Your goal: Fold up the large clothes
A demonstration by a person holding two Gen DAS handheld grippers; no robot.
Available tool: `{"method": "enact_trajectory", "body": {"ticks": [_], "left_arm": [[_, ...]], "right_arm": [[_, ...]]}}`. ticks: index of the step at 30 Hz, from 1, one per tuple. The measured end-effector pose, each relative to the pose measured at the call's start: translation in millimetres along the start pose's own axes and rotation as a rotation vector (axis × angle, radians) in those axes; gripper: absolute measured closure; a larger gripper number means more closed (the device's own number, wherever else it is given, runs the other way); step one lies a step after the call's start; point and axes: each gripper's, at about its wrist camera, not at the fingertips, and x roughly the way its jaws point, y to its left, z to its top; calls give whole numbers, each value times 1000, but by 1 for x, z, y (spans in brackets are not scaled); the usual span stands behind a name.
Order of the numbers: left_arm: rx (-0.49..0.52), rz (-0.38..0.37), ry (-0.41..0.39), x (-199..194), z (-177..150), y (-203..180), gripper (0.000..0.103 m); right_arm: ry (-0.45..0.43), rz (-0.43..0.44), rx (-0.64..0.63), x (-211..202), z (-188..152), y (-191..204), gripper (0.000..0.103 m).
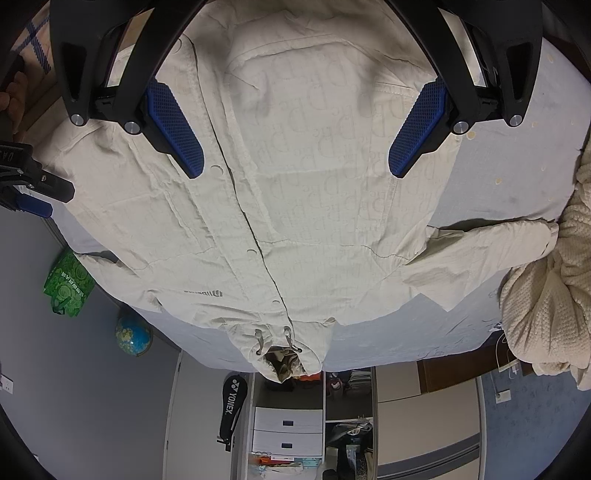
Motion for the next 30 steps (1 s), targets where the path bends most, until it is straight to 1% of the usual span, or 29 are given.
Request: {"method": "enact_trajectory", "body": {"ticks": [15,22,30], "left_arm": [[3,-2,1,1,0,-4,7],[8,-5,-7,-1,1,-7,6],[24,-10,15,4,0,-12,7]], "right_arm": [[1,0,-4,0,0,1,6],[-5,14,-12,-4,-1,6,6],[-6,26,-1,-5,1,6,6]]}}
